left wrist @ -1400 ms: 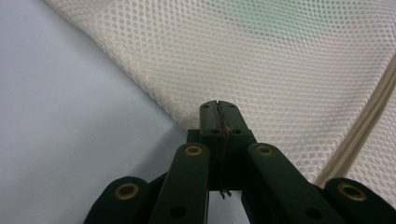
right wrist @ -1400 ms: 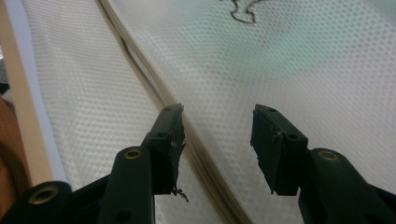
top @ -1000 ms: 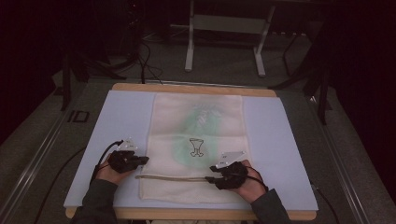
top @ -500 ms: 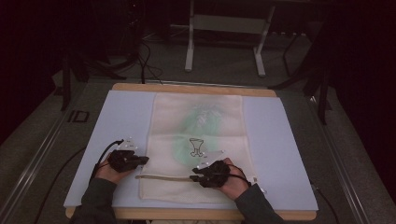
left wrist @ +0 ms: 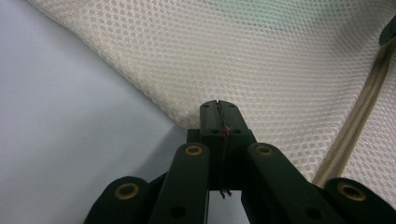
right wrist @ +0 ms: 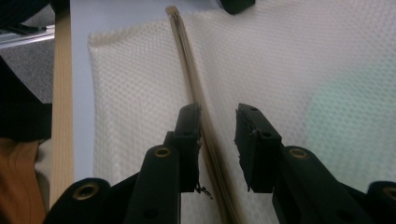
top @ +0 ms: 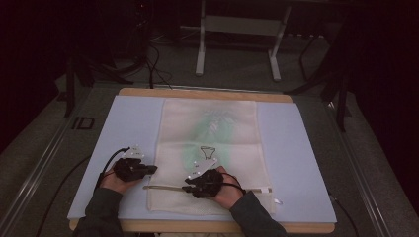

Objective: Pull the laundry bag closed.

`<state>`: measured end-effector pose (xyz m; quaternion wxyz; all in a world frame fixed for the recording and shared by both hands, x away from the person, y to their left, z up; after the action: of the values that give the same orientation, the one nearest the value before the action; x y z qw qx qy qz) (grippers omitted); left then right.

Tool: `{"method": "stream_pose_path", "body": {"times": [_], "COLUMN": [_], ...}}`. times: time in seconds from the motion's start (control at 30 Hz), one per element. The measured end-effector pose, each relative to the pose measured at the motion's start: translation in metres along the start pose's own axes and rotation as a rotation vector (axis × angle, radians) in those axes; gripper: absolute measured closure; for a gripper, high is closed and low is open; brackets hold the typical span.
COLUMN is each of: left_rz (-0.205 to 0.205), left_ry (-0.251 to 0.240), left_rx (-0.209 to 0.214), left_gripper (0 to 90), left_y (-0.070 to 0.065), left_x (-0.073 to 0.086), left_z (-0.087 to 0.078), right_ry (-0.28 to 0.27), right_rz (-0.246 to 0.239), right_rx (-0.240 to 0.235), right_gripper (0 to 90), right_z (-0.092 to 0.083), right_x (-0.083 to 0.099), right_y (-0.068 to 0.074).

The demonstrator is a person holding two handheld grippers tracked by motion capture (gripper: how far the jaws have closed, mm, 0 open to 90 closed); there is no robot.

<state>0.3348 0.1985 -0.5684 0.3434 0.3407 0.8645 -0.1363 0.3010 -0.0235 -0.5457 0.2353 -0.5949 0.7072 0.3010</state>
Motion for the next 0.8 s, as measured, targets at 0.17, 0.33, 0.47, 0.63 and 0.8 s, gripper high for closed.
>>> {"method": "stream_pose_path", "body": {"times": [0.17, 0.33, 0.47, 0.63, 0.8], "left_rz": [0.003, 0.001, -0.002, -0.006, -0.008], "left_ry": [-0.003, -0.008, -0.010, -0.012, -0.014], "left_rx": [0.003, 0.009, 0.011, 0.016, 0.018], "left_gripper": [89.8, 89.8, 89.7, 89.7, 89.7], "left_y": [0.000, 0.001, 0.001, 0.001, 0.002], "left_x": [0.000, 0.000, 0.001, 0.001, 0.001], "left_z": [0.000, 0.000, 0.000, 0.000, 0.000], "right_ry": [-0.002, 0.012, 0.005, 0.004, 0.003], "right_rz": [-0.004, -0.020, -0.026, -0.036, -0.039], "right_rx": [-0.008, -0.017, -0.021, -0.028, -0.036], "right_gripper": [73.4, 80.5, 80.6, 83.8, 84.0], "right_z": [0.011, 0.026, 0.035, 0.048, 0.056], "right_x": [-0.006, -0.013, -0.020, -0.031, -0.037], "right_y": [0.002, 0.004, 0.004, 0.005, 0.007]}}
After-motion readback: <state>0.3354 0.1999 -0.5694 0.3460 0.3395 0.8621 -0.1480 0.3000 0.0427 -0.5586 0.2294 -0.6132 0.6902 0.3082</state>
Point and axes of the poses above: each handheld gripper's, and its own axes: z roughly forward along the jaws, x roughly out of its underside, y roughly to its left, the point moved 5 cm from there along z, roughly forward along the jaws, and after that the axes turned 11 degrees about -x, right-handed, at the moved point
